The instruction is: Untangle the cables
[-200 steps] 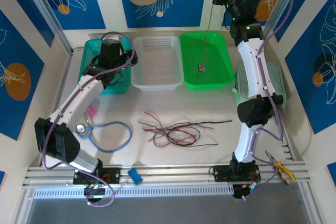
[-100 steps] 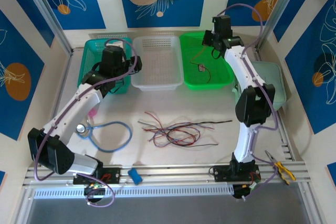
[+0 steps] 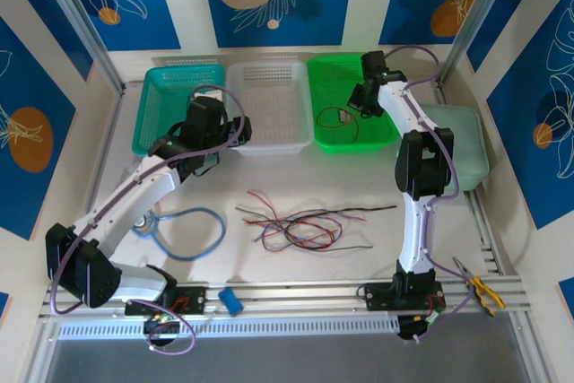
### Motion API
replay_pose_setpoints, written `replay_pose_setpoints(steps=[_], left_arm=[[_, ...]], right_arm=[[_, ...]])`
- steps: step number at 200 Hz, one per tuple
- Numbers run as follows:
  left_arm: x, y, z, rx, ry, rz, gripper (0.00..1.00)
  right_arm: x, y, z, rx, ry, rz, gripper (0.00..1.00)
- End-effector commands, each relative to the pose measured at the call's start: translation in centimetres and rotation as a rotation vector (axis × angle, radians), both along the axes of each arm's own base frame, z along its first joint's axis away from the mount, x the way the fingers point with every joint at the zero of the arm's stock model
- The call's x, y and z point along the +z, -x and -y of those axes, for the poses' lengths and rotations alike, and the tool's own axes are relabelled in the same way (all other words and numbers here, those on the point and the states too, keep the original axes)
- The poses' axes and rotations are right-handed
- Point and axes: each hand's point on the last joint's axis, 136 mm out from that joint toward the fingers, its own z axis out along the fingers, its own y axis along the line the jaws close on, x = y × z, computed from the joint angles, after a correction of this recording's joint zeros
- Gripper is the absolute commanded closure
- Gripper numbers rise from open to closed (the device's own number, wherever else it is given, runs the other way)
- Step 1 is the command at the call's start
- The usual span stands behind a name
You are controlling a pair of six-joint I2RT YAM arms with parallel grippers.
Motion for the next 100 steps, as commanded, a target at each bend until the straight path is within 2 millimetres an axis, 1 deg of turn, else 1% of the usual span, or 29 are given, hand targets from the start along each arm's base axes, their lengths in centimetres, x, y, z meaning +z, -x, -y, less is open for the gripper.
replay_pose_setpoints(steps=[1, 18, 31, 34, 43, 62, 68, 88, 100], left_arm=[[-0.1, 0.6, -0.3, 0.013, -0.017, 0.002, 0.21], [-0.5, 0.9, -0.3, 0.013, -0.022, -0.006, 0.2], [-0.7, 1.2, -0.3, 0.012, -0.02, -0.009, 0.2], [-0.8, 1.3, -0.4, 0.013, -0.021, -0.013, 0.2], [-0.9, 1.5, -0.4, 0.013, -0.02, -0.013, 0.2], [-1.1, 2.1, -0.6, 0.015, -0.025, -0.021, 0.19], [-1.3, 2.2, -0.7, 0.015, -0.027, -0.025, 0.19], [-2.4, 2.7, -1.1, 0.02, -0.048, -0.048, 0.19], [-3.1, 3.0, -1.2, 0.021, -0.053, -0.069, 0.19]], right_arm=[[-2.6, 1.2, -0.2, -0.036, -0.058, -0.106, 1.0], [-4.0, 1.3, -0.1, -0.039, -0.057, -0.145, 1.0], [-4.1, 1.3, -0.1, -0.043, -0.074, -0.157, 1.0], [-4.0, 1.3, 0.0, -0.045, -0.075, -0.157, 0.99], [-3.4, 1.2, 0.0, -0.044, -0.078, -0.145, 0.9], [-1.2, 0.9, 0.0, -0.033, -0.081, -0.1, 0.64], [-0.4, 0.9, 0.0, -0.028, -0.078, -0.089, 0.57], [2.5, 1.1, 0.1, -0.013, -0.059, -0.039, 0.4], [4.3, 1.4, 0.2, -0.002, -0.043, -0.007, 0.36]])
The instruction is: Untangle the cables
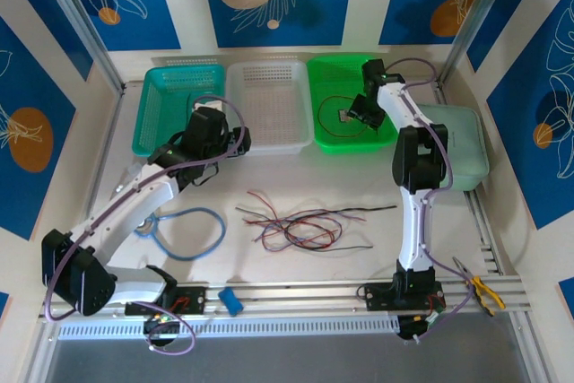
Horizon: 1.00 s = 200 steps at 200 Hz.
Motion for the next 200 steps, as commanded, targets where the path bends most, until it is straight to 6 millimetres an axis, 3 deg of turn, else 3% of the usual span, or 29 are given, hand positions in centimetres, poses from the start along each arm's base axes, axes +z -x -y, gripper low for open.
replay_pose_setpoints(steps=[1, 9, 20, 57, 74, 98, 130, 154, 167, 200], left_arm=[[-1.3, 1.1, -0.6, 0.017, -0.025, -0.04, 0.19], [-1.6, 1.4, -0.6, 0.016, -0.022, -0.053, 0.19], [-2.0, 1.8, -0.5, 0.013, -0.018, -0.065, 0.19], [-2.3, 3.6, 0.0, -0.011, -0.017, -0.099, 0.18], [-2.9, 4.7, 0.3, -0.026, -0.018, -0.129, 0.18], [-3.9, 6.5, 0.8, -0.043, -0.002, -0.174, 0.18], [-5.6, 8.1, 0.9, -0.043, 0.017, -0.193, 0.18], [-6.4, 9.0, 1.2, -0.042, 0.063, -0.204, 0.19], [-6.7, 9.3, 1.5, -0.049, 0.066, -0.209, 0.19], [-7.4, 10.3, 2.5, -0.075, 0.068, -0.225, 0.19]], right_arm=[[7.2, 0.3, -0.1, 0.027, 0.003, 0.12, 0.36], [8.4, 0.6, 0.0, 0.035, 0.014, 0.139, 0.33], [10.0, 1.2, 0.2, 0.047, 0.034, 0.166, 0.22], [15.3, 4.4, 0.2, 0.094, 0.058, 0.259, 0.2], [17.3, 7.0, -1.5, 0.165, 0.053, 0.316, 0.2], [18.0, 11.7, -5.0, 0.327, 0.04, 0.369, 0.2], [16.7, 18.7, -10.3, 0.53, -0.079, 0.429, 0.24], [15.3, 22.9, -12.4, 0.589, -0.12, 0.426, 0.32], [13.7, 24.2, -12.1, 0.528, -0.084, 0.379, 0.37], [8.4, 26.6, -8.8, 0.299, -0.016, 0.143, 0.43]])
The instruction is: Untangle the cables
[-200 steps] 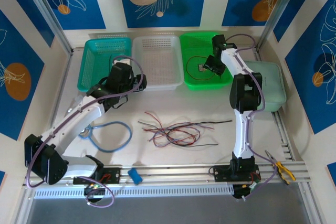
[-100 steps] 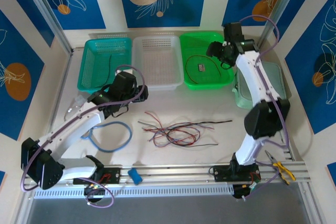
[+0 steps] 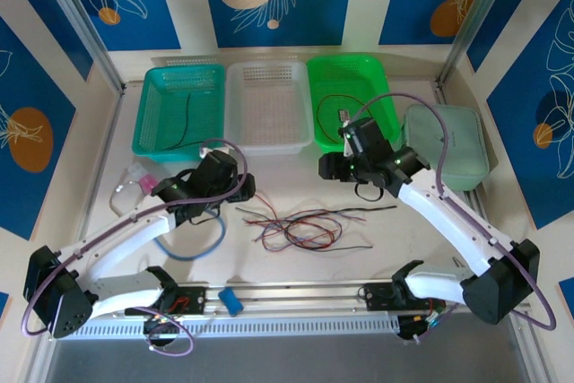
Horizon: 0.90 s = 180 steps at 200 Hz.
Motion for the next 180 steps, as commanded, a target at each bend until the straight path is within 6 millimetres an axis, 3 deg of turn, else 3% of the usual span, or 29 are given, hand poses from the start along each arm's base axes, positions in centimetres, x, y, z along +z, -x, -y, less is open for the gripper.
replay_pose_setpoints(steps=[1, 19, 47, 89, 121, 180], left_arm=[[0.1, 0.7, 1.0, -0.007, 0.047, 0.001, 0.19], [-0.3, 1.2, 1.8, -0.021, 0.059, 0.0, 0.19], [-1.5, 1.9, 2.9, -0.051, 0.056, -0.014, 0.19], [-3.0, 1.9, 4.1, -0.071, 0.072, -0.003, 0.19], [-3.5, 1.2, 5.4, -0.105, 0.067, 0.012, 0.19], [-3.8, 0.7, 6.7, -0.16, 0.047, 0.011, 0.19]], right_arm=[[-3.5, 1.1, 3.0, -0.21, 0.067, -0.128, 0.42], [-5.6, 1.6, 4.4, -0.303, 0.047, -0.159, 0.43], [-8.3, 2.1, 8.1, -0.469, -0.007, -0.207, 0.45], [-10.4, 2.6, 13.2, -0.636, -0.078, -0.253, 0.45], [-11.7, 2.2, 15.6, -0.709, -0.109, -0.28, 0.48], [-14.0, 1.3, 18.0, -0.827, -0.105, -0.31, 0.55]])
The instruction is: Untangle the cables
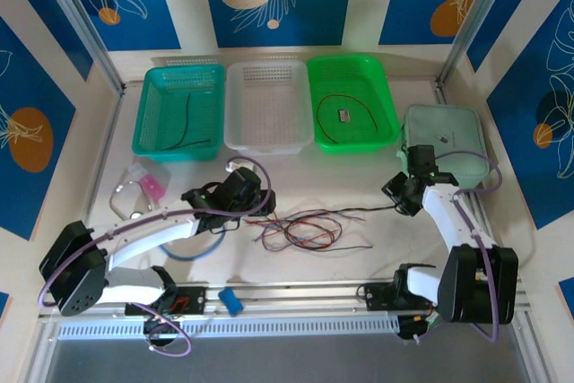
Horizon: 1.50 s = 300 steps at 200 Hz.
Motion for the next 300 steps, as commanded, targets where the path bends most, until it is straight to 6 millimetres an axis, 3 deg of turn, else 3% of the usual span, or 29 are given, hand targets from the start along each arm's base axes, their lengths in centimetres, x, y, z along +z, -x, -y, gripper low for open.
replay_pose_setpoints(steps=[1, 59, 100, 148, 189, 230, 258, 292, 300], left_arm=[[1.4, -0.5, 1.6, -0.045, 0.039, 0.036, 0.19], [3.3, -1.2, 1.7, -0.048, 0.058, 0.102, 0.19], [6.5, -2.5, 3.3, -0.11, 0.05, 0.167, 0.18], [5.5, -2.5, 4.8, -0.127, 0.084, 0.124, 0.18], [5.3, -2.6, 4.8, -0.117, 0.092, 0.123, 0.18], [5.5, -2.5, 4.8, -0.13, 0.081, 0.124, 0.18], [7.4, -2.5, 5.3, -0.15, 0.109, 0.144, 0.18], [9.8, -2.6, 5.0, -0.16, 0.097, 0.171, 0.17], [10.3, -2.5, 4.7, -0.159, 0.09, 0.178, 0.17]], right_arm=[[-0.8, -0.4, 0.2, -0.028, -0.011, 0.008, 0.55], [-2.9, -0.8, -0.3, -0.038, -0.022, -0.057, 0.57], [-3.8, -0.2, -0.2, -0.07, -0.004, -0.079, 0.57], [-4.7, 0.1, -0.8, -0.054, 0.006, -0.107, 0.57], [-5.3, 0.7, -0.6, -0.065, 0.024, -0.127, 0.6], [-6.1, 0.5, -1.0, -0.063, 0.017, -0.148, 0.7], [-6.6, 0.7, -1.2, -0.056, 0.016, -0.157, 0.81], [-5.0, 0.0, -1.8, -0.051, -0.015, -0.107, 1.0], [-4.3, -0.4, -2.0, -0.039, -0.023, -0.083, 1.0]])
